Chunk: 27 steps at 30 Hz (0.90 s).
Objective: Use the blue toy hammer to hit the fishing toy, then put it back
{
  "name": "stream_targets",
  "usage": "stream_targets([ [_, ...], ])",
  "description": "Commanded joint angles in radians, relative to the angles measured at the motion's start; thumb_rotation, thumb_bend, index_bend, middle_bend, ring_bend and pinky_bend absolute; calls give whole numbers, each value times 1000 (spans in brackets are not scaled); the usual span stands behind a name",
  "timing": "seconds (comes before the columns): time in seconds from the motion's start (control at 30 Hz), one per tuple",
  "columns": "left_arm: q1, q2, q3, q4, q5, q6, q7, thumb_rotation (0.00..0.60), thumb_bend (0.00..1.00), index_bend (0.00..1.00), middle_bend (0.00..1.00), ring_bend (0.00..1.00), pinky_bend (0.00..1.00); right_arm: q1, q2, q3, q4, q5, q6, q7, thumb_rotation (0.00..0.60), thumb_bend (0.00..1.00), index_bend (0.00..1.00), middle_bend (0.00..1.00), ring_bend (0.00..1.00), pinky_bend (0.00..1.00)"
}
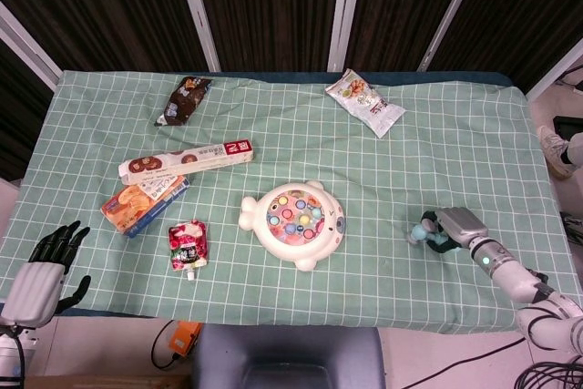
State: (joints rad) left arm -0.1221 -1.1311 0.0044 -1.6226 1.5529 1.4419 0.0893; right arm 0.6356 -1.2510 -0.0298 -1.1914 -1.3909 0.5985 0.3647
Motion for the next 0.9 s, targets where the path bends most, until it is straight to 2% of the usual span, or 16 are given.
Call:
stream_targets([
  [0.03,0,0,0,0,0,0,0,600,388,0,0,0,149,-1,0,1,-3,1,3,-8,600,505,509,450,472,696],
  [0.9,7,7,4,-1,14,17,-15,600,389,0,4,2,149,-15,28,27,-95,71,39,-177,600,505,510,450,472,703],
])
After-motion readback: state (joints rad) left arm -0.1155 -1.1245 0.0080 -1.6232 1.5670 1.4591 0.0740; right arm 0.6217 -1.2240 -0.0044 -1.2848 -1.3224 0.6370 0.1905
